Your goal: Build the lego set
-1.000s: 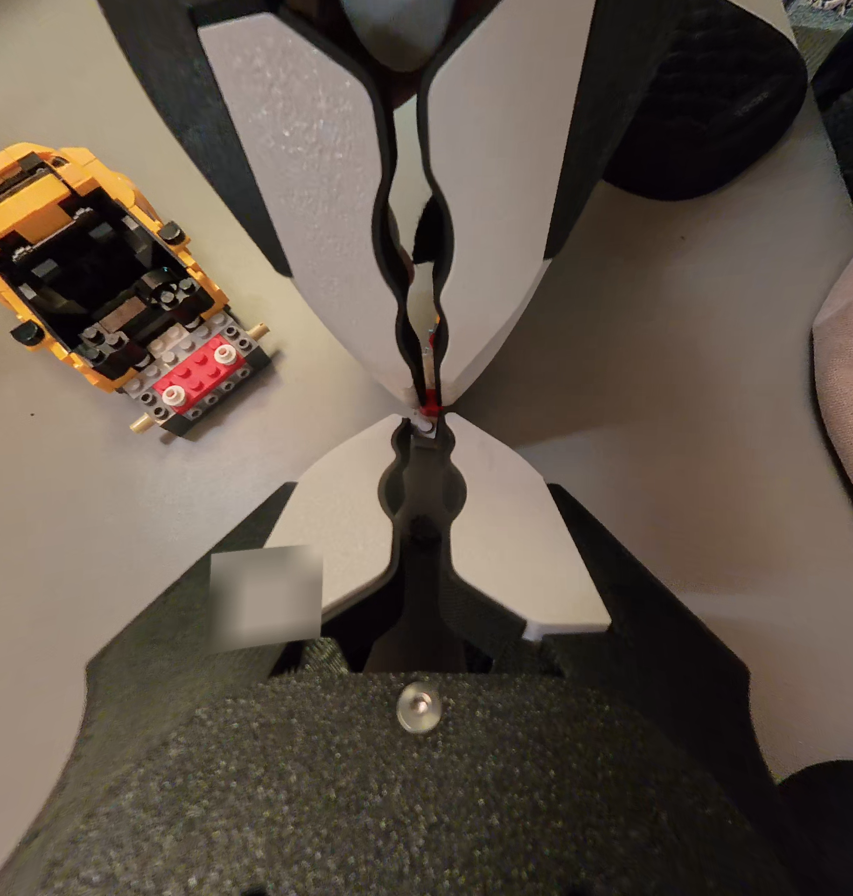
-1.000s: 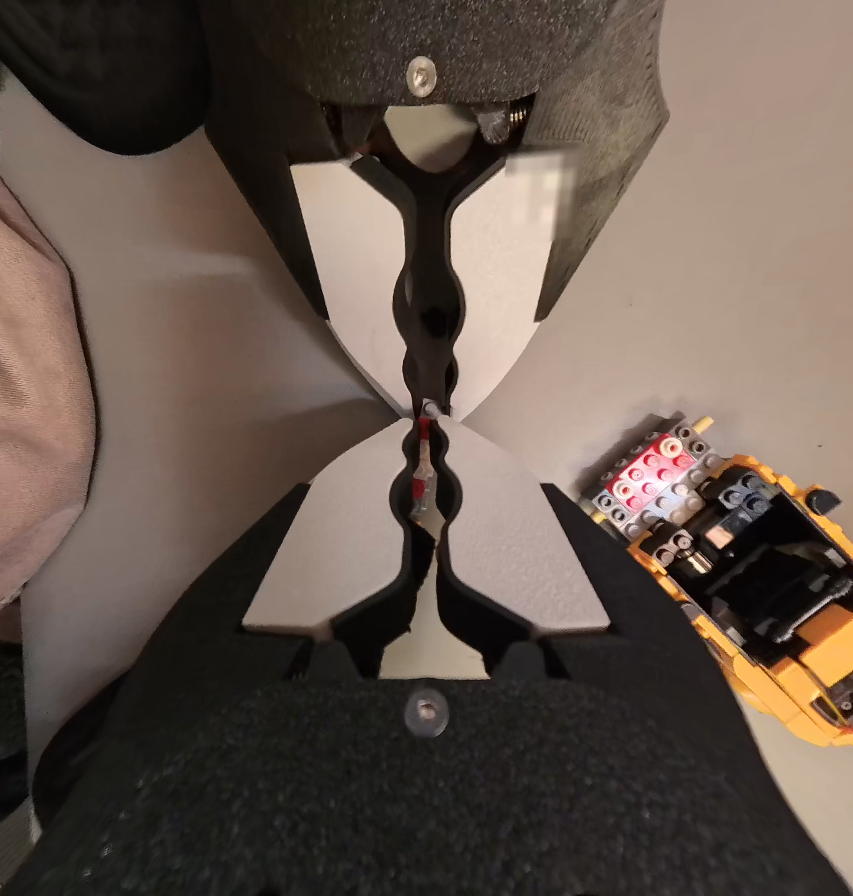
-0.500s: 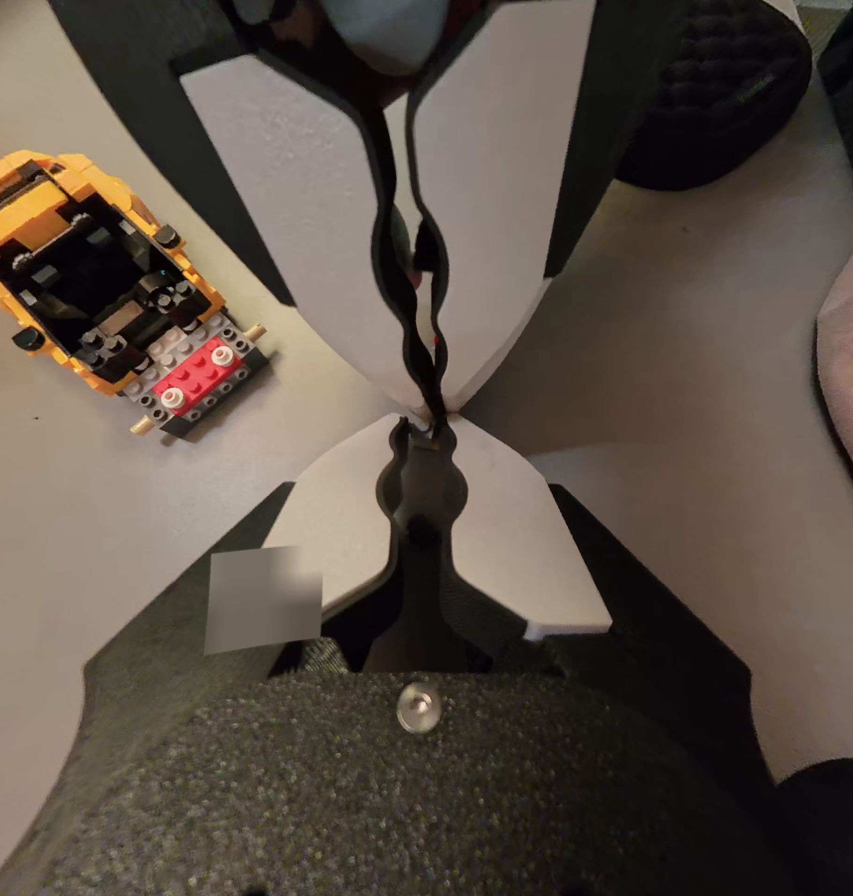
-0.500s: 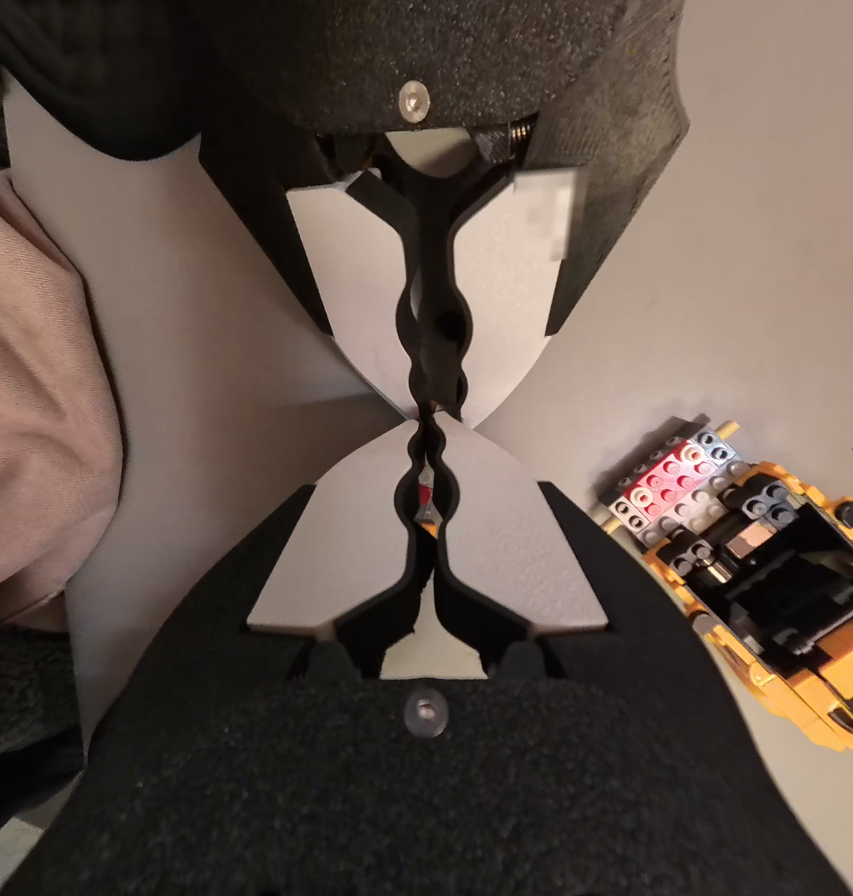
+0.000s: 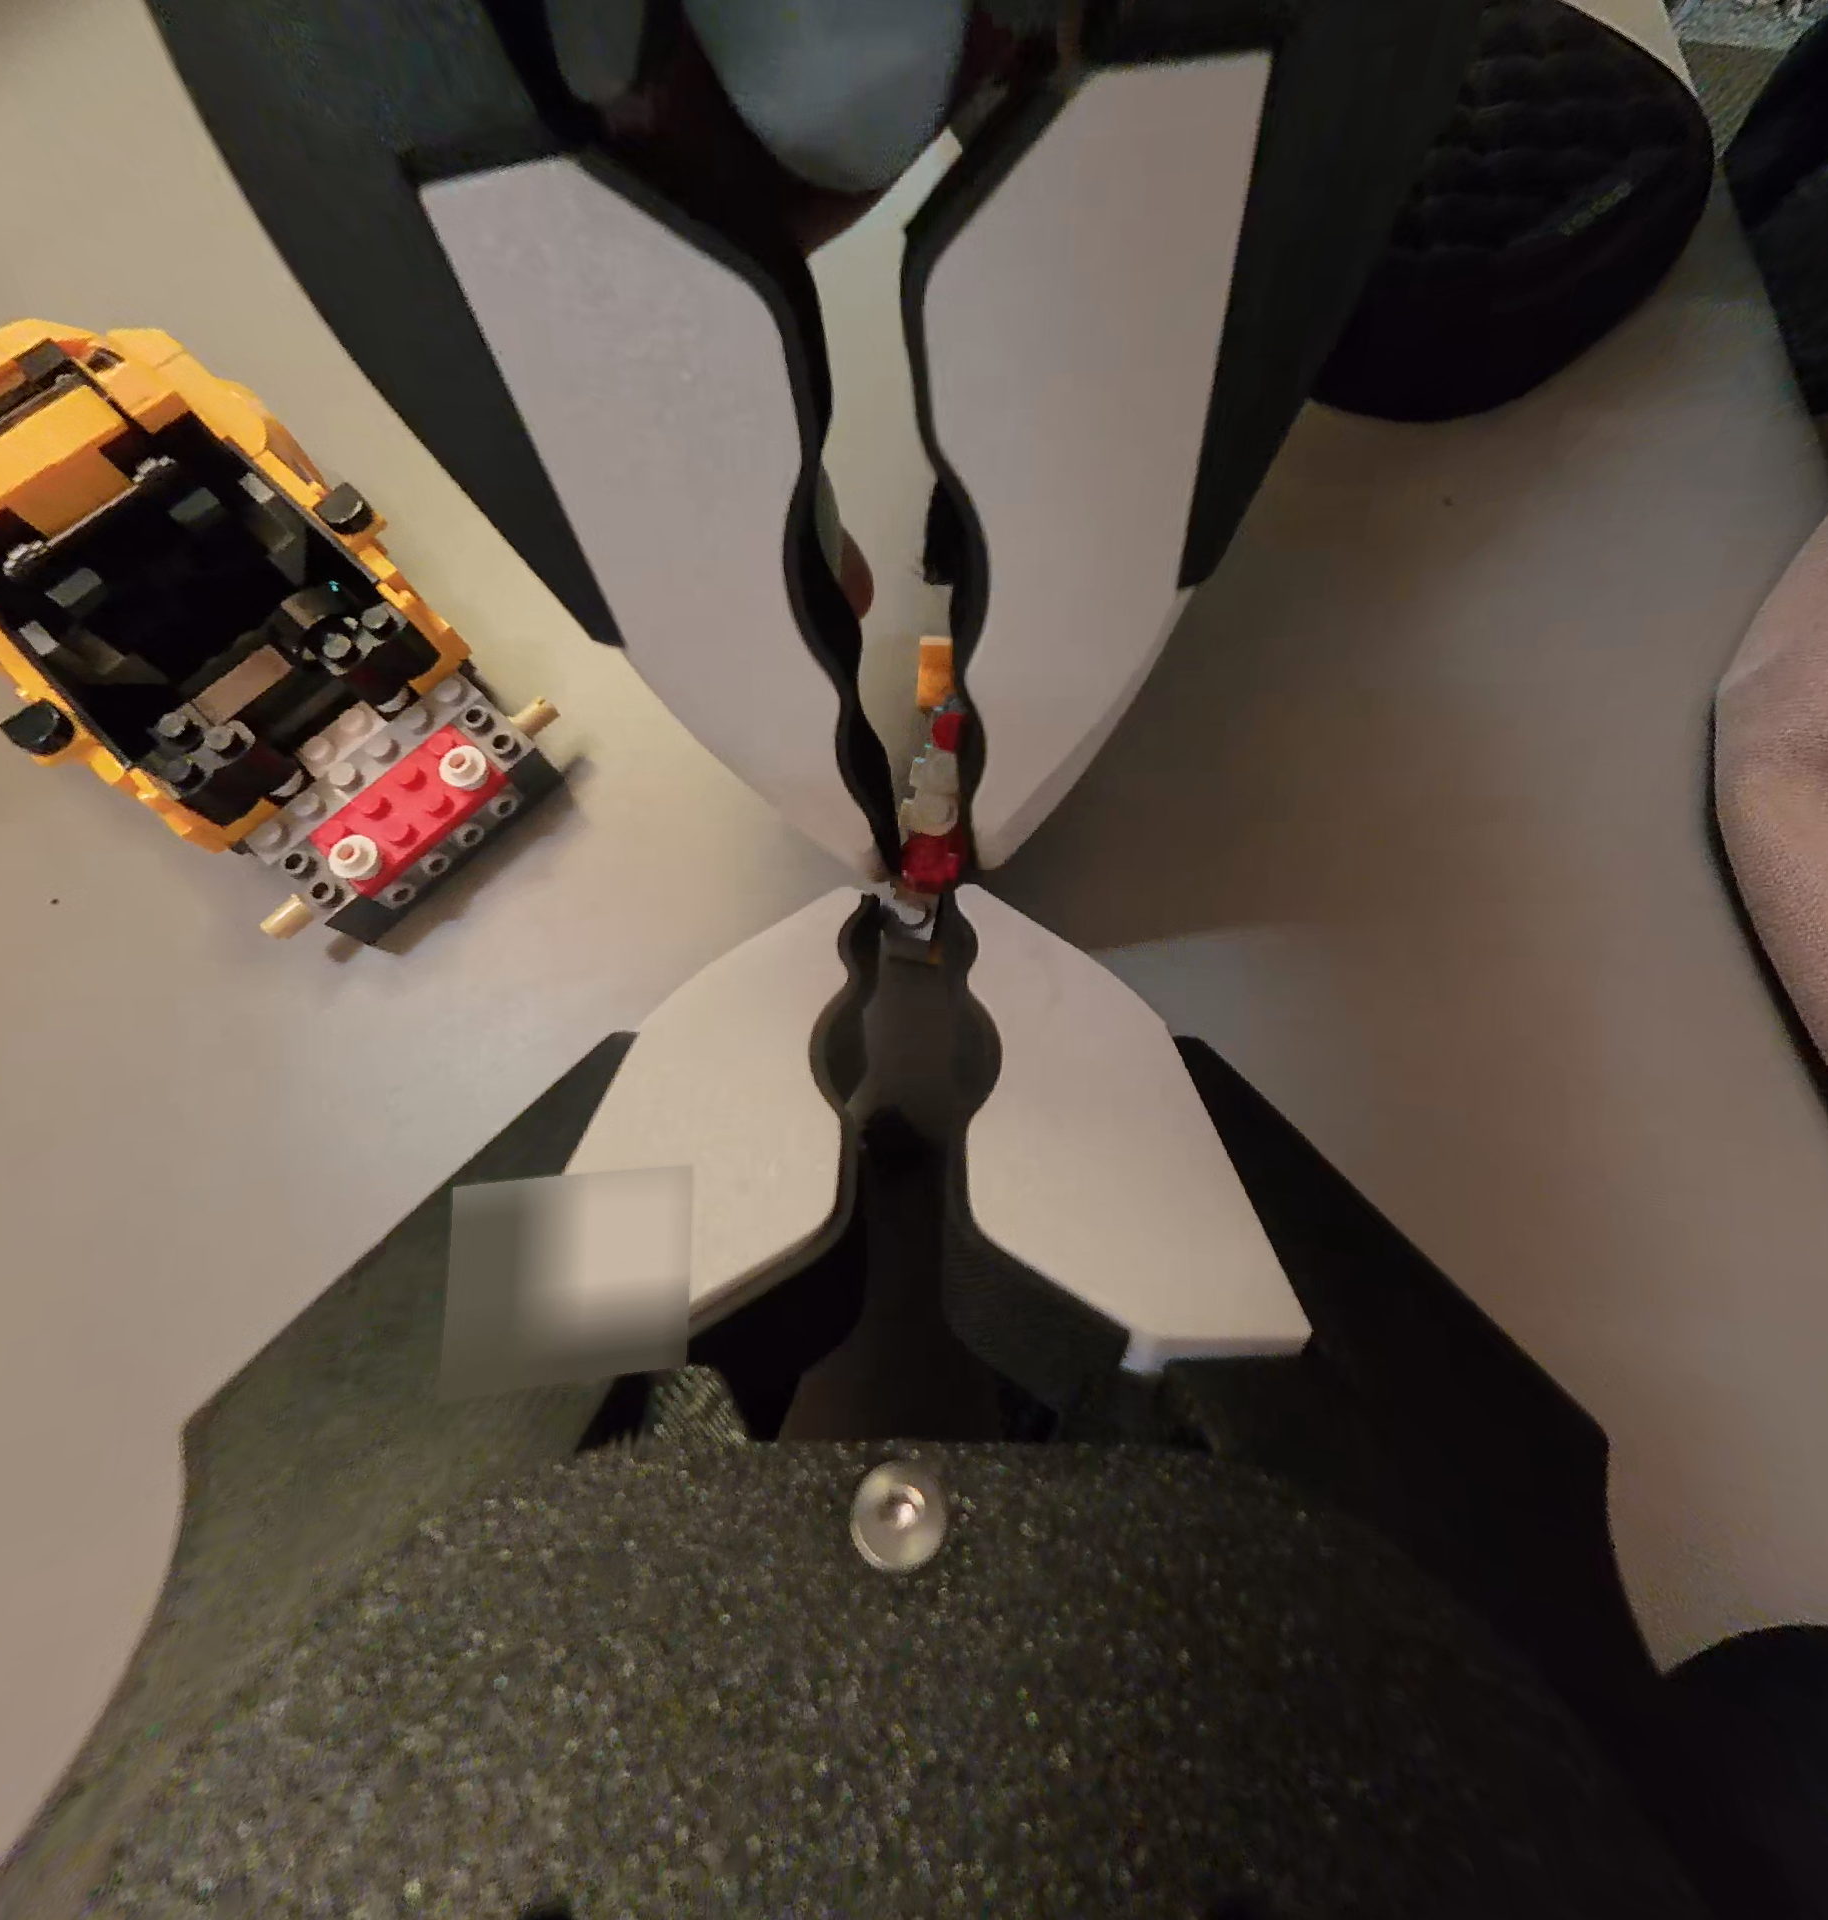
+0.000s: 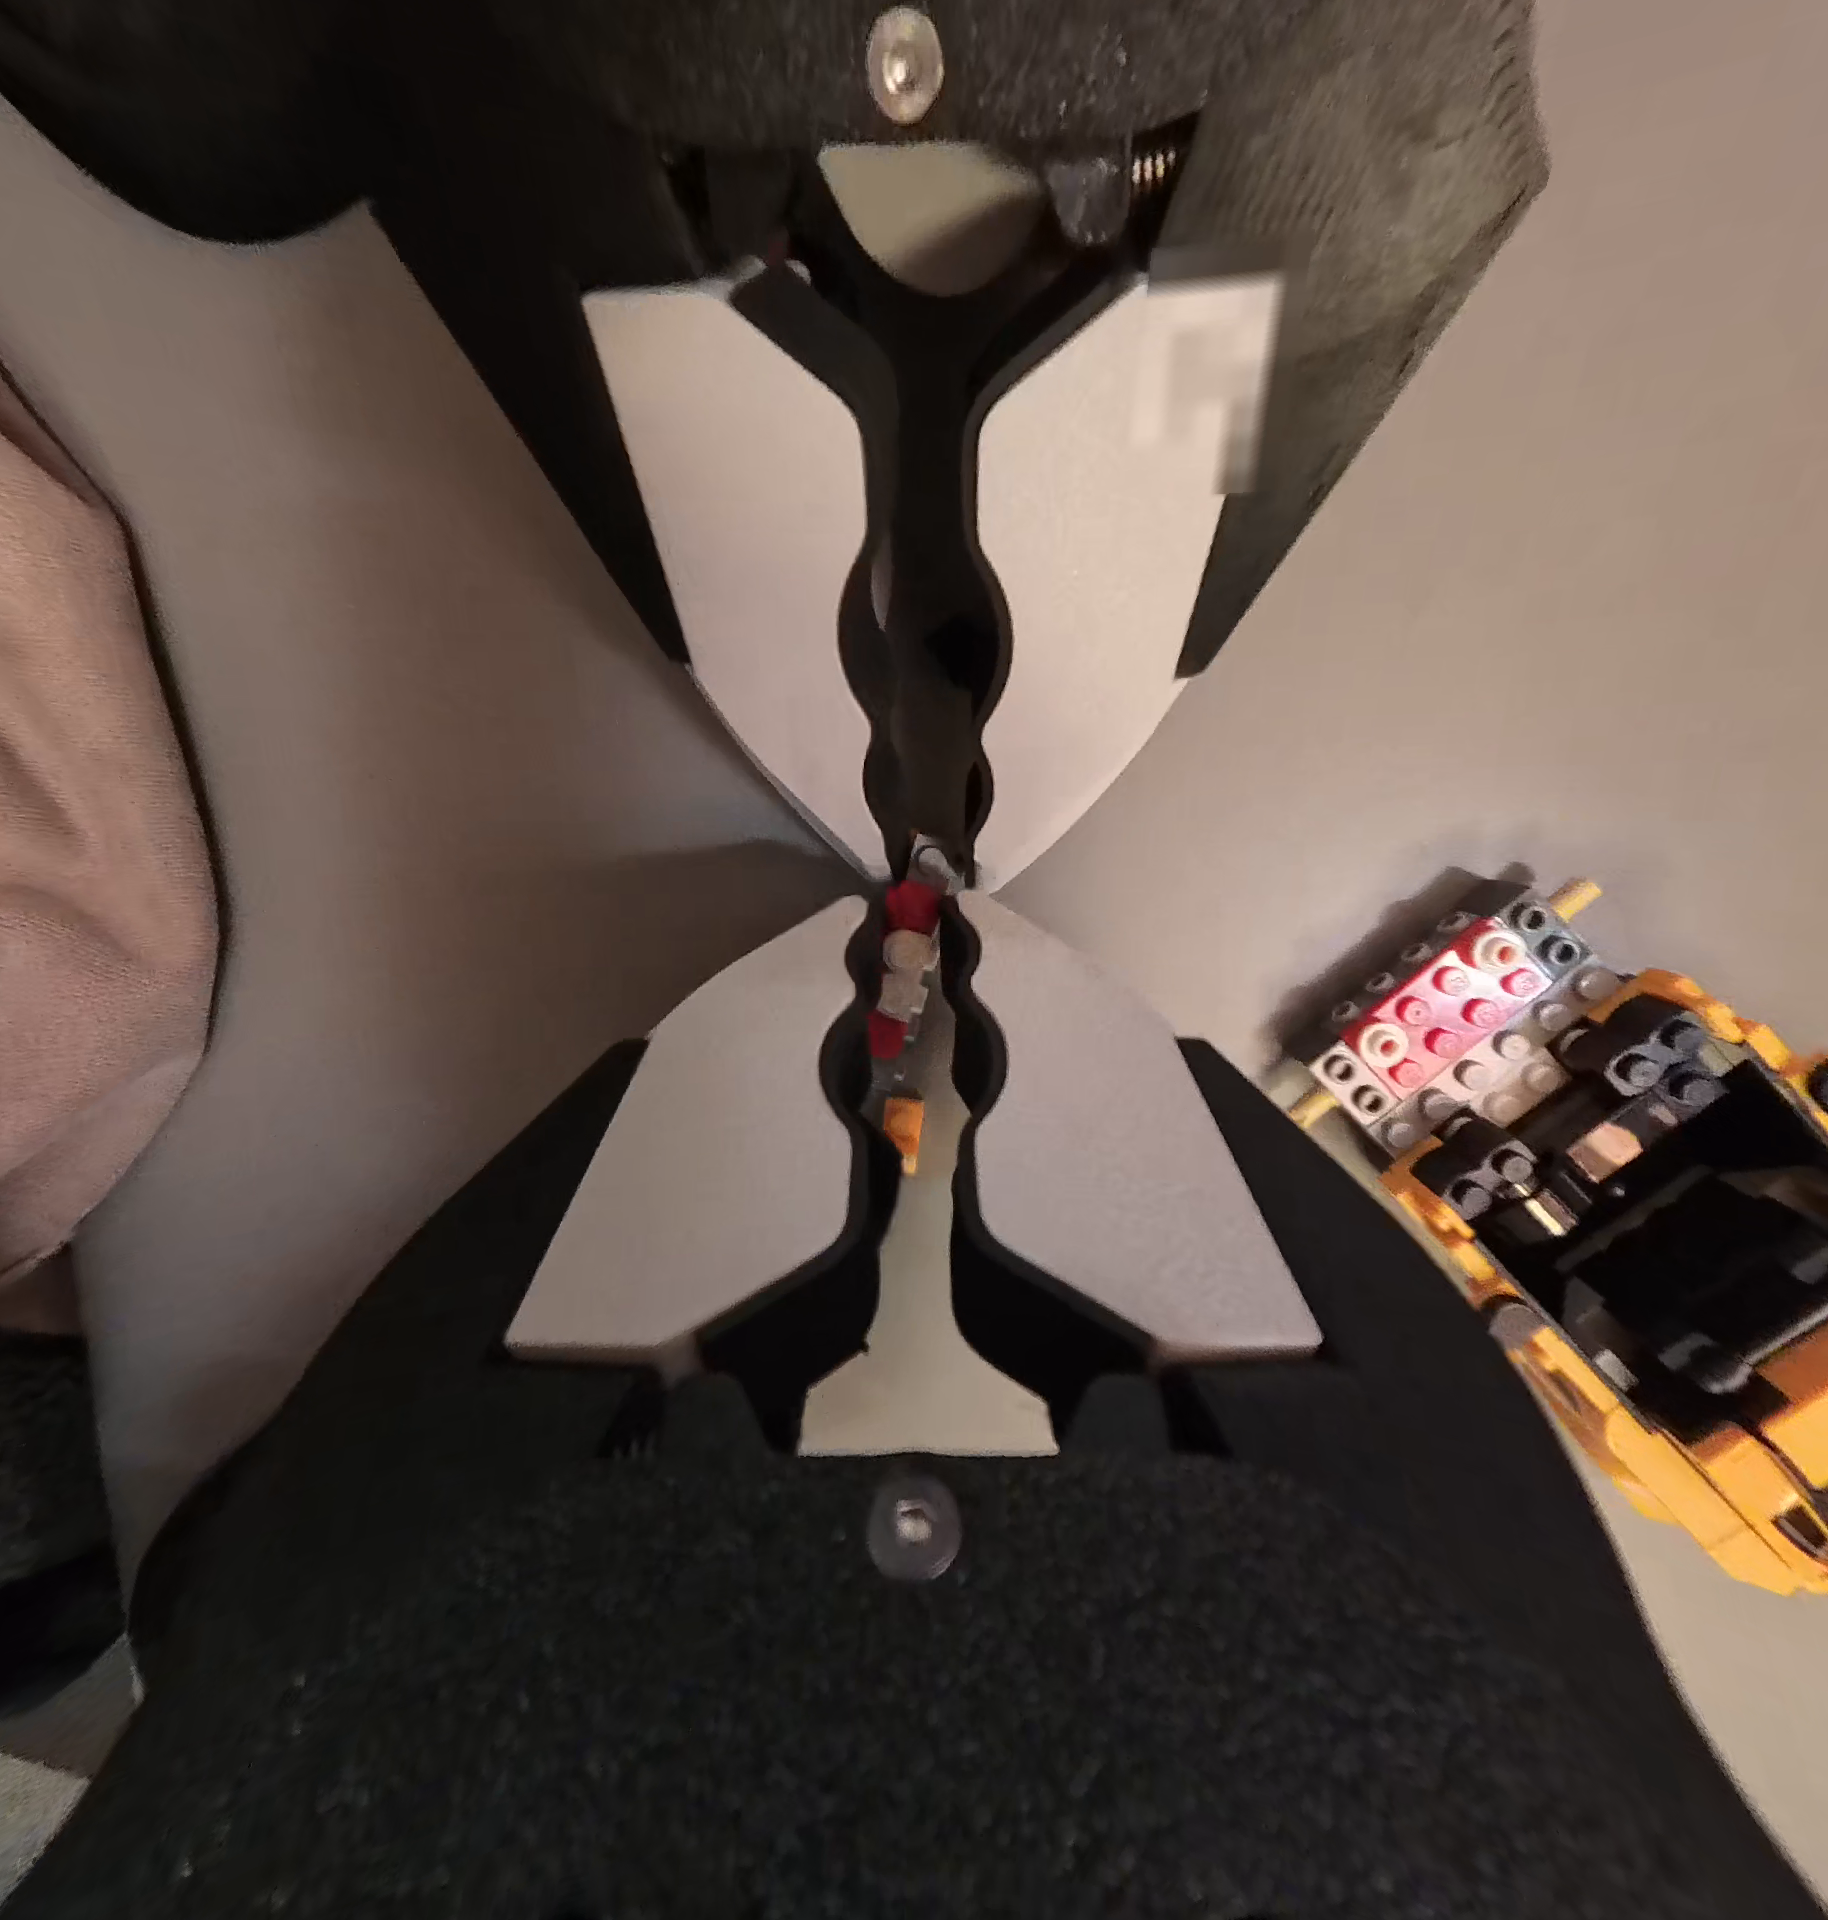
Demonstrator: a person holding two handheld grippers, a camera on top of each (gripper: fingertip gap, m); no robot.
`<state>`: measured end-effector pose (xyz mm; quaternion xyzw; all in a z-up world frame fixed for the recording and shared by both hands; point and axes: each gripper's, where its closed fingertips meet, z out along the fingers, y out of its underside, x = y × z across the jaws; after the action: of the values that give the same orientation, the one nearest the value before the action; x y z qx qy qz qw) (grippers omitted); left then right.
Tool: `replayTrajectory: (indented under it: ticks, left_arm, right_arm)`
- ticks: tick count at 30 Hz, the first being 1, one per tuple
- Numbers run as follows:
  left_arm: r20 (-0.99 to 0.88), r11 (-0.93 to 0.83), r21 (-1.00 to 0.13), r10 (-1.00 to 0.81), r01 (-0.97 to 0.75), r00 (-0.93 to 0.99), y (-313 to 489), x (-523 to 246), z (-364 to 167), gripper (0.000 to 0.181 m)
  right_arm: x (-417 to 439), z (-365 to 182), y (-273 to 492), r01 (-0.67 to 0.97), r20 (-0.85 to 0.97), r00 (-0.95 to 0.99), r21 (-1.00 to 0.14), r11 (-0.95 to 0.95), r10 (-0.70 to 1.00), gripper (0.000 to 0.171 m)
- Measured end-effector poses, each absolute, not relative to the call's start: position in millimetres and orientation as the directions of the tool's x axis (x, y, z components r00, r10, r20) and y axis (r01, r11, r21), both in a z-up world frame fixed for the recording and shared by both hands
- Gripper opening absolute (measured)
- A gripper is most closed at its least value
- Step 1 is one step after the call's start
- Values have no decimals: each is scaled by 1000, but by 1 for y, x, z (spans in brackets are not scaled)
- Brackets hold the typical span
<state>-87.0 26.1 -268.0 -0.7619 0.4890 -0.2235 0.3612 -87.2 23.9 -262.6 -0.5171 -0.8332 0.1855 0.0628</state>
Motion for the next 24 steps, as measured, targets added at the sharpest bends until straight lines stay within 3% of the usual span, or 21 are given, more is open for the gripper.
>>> replayTrajectory:
  ticks: [24]
  left_arm:
    - [-26, -250, -770, -907, -588, 419, 26, -87, -268, 11]
  right_arm:
    - [-87, -266, 25, 864, -72, -405, -355, 356, 911, 10]
